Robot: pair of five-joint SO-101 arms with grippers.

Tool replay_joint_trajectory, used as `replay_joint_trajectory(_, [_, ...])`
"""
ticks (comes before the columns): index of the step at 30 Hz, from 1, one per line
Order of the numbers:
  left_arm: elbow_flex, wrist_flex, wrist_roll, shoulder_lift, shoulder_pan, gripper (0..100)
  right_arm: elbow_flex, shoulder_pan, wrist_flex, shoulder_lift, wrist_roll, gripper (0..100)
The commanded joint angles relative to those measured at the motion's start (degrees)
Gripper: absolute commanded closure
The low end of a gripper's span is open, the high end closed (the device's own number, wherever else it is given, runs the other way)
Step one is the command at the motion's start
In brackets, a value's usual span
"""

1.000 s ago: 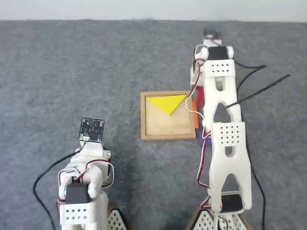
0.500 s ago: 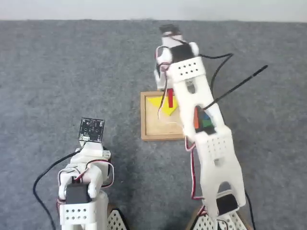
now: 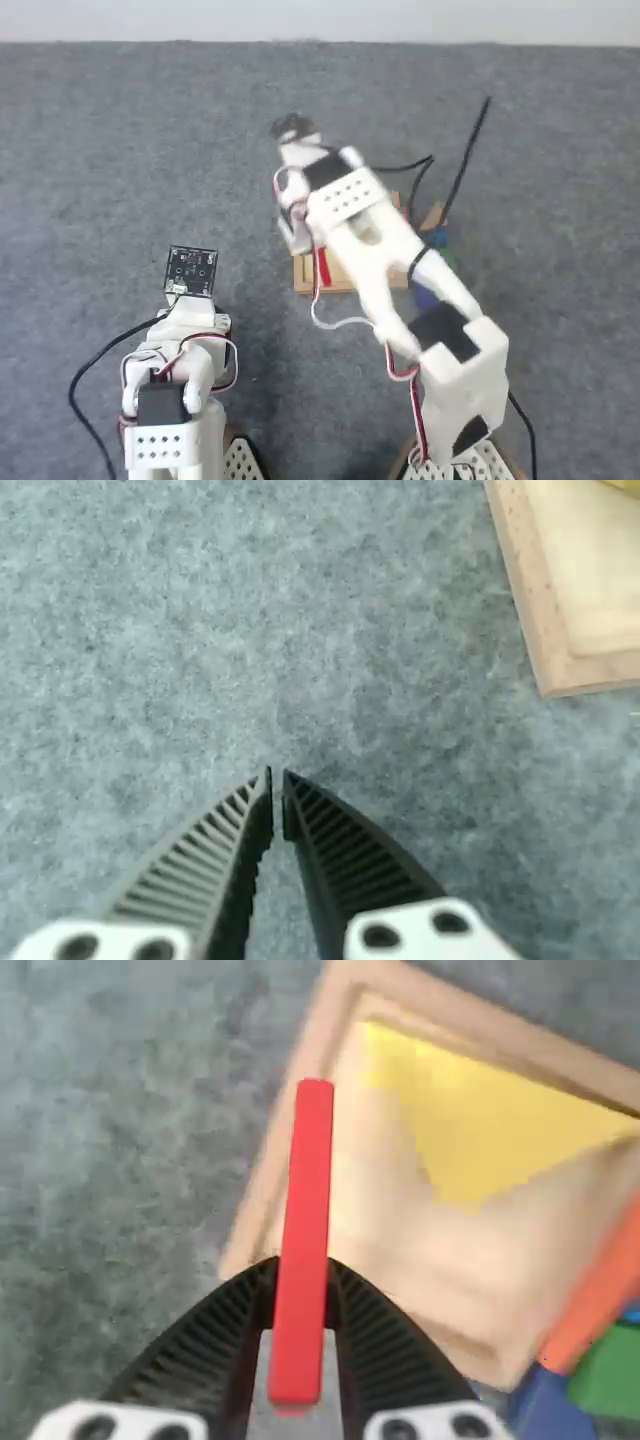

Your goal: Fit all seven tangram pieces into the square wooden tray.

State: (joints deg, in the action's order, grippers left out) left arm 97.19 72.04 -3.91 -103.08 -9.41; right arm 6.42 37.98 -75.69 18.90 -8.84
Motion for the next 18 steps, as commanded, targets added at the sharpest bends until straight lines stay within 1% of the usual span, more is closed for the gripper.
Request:
replay_joint_trajectory(1, [-0.7,0.2,0.0,-1.0,0.1,98,-7.7,0.2,10.9,-7.2,-3.3,99.3])
replay_joint_trajectory(5, [-0.7,0.2,0.0,-1.0,0.1,98,-13.2,-1.3,18.0,-8.7,-6.4,99.3])
replay_joint_trajectory(12, [-0.7,0.2,0.0,-1.0,0.1,98,-13.3,-2.4,20.6,-8.6,-7.9,99.3])
replay_joint_trajectory(16, [-0.7,0.2,0.0,-1.0,0.1,98,-13.1,-2.3,21.5,-5.7,-8.4,99.3])
replay_joint_trajectory(18, [-0.7,0.2,0.0,-1.0,0.1,98,-13.1,-2.3,23.0,-3.8,-10.1,99.3])
